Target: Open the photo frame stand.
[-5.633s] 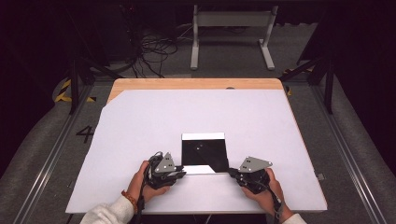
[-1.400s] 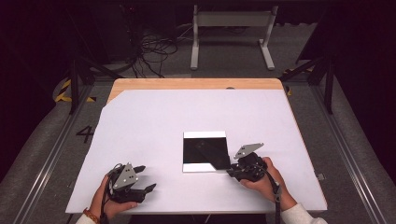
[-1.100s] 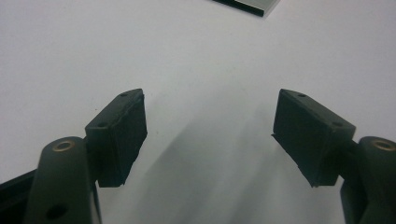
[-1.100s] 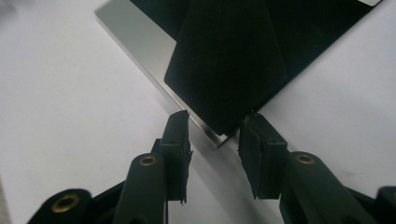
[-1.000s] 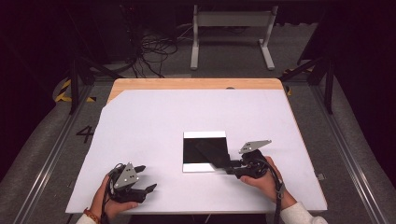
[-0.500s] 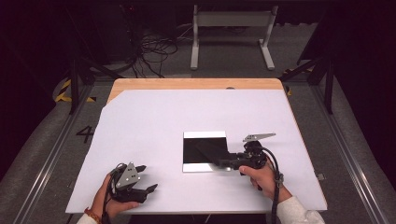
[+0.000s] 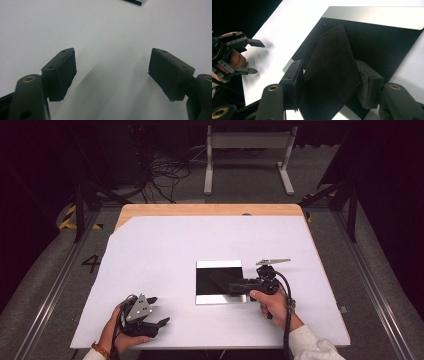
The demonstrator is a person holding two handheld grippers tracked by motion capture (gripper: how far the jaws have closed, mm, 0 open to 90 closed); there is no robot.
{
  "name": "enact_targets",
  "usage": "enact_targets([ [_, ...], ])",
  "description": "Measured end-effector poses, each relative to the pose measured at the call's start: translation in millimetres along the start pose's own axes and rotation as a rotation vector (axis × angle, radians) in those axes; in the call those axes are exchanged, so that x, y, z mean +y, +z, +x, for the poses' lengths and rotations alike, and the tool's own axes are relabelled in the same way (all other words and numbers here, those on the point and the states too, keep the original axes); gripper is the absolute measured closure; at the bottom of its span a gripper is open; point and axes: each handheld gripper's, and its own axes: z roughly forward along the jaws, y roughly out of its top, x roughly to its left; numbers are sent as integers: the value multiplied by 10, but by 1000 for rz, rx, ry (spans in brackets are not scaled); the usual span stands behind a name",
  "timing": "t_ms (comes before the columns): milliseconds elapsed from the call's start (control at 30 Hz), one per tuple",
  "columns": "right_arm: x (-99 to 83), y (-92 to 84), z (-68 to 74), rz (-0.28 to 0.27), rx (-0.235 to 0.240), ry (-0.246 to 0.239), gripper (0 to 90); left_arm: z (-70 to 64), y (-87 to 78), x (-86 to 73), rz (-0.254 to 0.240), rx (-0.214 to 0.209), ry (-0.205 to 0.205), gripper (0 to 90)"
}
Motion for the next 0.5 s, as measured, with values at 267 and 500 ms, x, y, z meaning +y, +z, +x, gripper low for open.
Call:
enact_targets([
  [267,-22,9,-13,-13,-16,-18,513,5,39,48,-14,-16,-10,223],
  [500,-14,4,-15,-15,-12,-19,519,14,48,61,-17,-22,-20,217],
])
